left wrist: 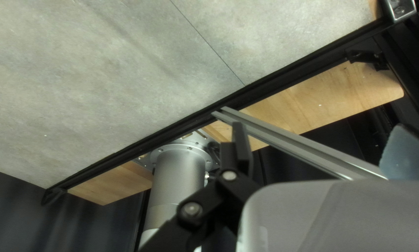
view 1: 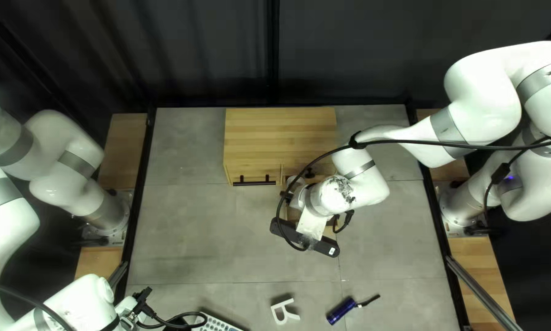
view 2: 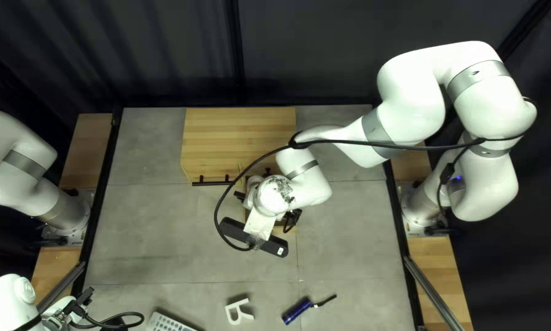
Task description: Open drawers and place objects into drawer and close
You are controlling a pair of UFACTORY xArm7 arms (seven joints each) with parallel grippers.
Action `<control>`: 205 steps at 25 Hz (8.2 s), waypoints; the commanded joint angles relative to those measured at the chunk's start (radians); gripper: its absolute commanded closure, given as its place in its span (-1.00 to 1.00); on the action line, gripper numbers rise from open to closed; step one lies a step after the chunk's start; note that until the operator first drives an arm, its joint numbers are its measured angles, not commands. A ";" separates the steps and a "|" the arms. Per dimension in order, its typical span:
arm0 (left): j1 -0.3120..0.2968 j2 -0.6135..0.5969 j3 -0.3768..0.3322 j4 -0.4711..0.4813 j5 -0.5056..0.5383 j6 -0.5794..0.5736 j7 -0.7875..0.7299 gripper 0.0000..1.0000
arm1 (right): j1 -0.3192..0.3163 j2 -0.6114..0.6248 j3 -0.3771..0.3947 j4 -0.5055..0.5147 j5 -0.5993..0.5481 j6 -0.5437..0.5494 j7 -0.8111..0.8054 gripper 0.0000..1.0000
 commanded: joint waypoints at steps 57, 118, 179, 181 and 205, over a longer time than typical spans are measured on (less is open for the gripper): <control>0.000 0.000 0.000 0.000 0.000 0.000 0.000 -1.00 | 0.262 0.284 0.192 0.101 0.055 -0.118 0.709 -0.70; 0.000 0.000 0.000 0.000 0.000 0.000 0.000 -1.00 | -0.036 0.009 0.024 0.036 -0.061 0.021 0.012 -0.24; 0.000 0.000 0.000 0.000 0.000 0.000 0.000 -1.00 | 0.186 0.282 0.123 0.221 -0.271 0.397 -0.066 -1.00; 0.000 0.000 0.000 0.000 0.000 0.000 0.000 -1.00 | 0.183 0.274 0.124 0.210 -0.279 0.379 -0.072 -1.00; 0.000 0.000 0.000 0.000 0.000 0.000 0.000 -1.00 | 0.260 0.390 0.093 0.300 -0.333 0.458 0.076 -1.00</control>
